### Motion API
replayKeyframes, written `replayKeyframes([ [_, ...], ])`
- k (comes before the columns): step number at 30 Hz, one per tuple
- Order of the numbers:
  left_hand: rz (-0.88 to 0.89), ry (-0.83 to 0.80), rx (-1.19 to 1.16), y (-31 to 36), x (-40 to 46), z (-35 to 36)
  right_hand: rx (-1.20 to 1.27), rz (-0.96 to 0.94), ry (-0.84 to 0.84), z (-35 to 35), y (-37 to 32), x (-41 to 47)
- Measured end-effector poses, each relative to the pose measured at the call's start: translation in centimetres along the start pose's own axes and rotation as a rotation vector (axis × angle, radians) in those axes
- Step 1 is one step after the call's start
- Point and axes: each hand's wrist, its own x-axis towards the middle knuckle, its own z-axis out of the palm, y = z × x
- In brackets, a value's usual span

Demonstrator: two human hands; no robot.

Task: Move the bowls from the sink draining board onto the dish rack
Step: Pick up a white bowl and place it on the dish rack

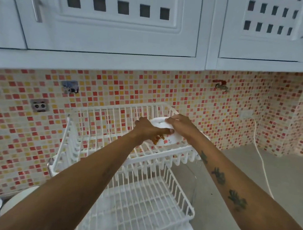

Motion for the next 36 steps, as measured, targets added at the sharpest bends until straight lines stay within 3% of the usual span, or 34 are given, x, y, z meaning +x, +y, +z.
replayKeyframes([
  [7, 0.029, -0.043, 0.342, -0.8, -0.2, 1.1, -0.207, 0.076, -0.073, 0.4, 0.5, 0.4],
  [14, -0.005, -0.101, 0.356, -1.9, 0.9, 0.4, -0.308, 0.064, -0.048, 0.9, 0.1, 0.0],
  [21, -0.027, -0.151, 0.361, -0.5, -0.8, -2.0, -0.458, -0.172, 0.24, 0.7, 0.3, -0.9],
  [25, 0.02, -0.132, 0.219, -0.9, -3.4, -7.0, -0.333, -0.396, 0.317, 1.8, -1.9, -3.0],
  [32, 0.121, 0.086, 0.133, -3.9, -12.1, -22.5, -0.069, -0.682, 0.143, 10.2, -12.4, -9.2],
  [36, 0.012, 0.341, 0.091, -9.7, -18.6, -31.9, 0.087, -0.776, -0.084, 18.9, -19.5, -13.5],
])
